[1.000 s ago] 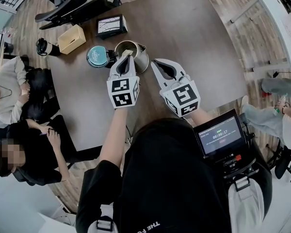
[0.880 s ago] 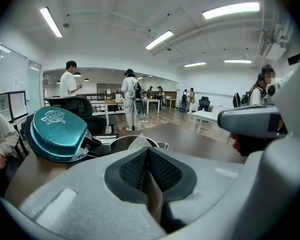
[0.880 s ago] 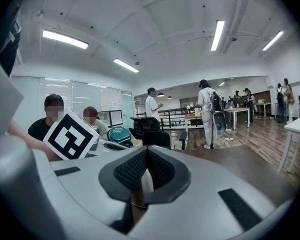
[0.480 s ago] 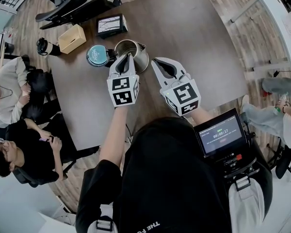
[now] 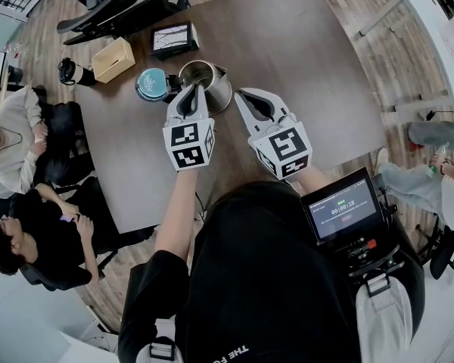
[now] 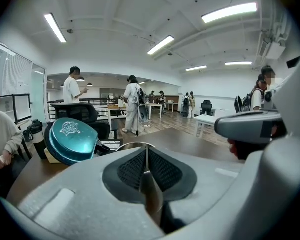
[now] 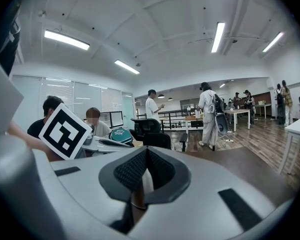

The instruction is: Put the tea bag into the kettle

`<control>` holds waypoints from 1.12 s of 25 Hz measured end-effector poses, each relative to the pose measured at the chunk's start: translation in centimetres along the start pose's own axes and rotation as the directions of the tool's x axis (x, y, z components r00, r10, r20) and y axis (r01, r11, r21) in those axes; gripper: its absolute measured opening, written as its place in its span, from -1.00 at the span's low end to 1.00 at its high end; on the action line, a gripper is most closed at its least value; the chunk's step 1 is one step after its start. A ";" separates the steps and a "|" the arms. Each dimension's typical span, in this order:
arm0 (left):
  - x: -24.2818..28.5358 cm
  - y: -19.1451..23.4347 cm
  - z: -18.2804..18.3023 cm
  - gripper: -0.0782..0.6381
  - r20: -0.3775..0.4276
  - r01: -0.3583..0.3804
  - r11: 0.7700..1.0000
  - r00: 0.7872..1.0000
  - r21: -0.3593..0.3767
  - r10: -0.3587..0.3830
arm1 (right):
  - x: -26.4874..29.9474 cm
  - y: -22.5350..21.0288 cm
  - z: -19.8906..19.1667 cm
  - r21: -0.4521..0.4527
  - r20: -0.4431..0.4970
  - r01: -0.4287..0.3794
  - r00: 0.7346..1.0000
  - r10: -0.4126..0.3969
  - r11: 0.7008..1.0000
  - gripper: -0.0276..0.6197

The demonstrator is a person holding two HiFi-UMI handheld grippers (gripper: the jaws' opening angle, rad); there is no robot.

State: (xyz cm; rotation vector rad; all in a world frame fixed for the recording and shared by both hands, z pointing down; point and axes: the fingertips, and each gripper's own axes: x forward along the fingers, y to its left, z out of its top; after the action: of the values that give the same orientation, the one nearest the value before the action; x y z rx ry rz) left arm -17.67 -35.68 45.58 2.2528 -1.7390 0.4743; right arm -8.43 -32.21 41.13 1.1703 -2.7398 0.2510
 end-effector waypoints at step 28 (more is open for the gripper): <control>-15.1 -6.6 2.3 -0.77 0.179 -0.142 0.990 0.974 -0.001 0.140 | -7.4 3.9 0.4 -0.006 0.035 -0.150 0.988 0.150 0.989 -0.90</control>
State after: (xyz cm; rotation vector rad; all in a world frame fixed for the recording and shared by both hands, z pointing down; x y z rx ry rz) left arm -14.52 -21.55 37.34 2.2504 -1.9996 0.3194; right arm -6.18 -24.45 38.88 0.9776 -2.8621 0.2457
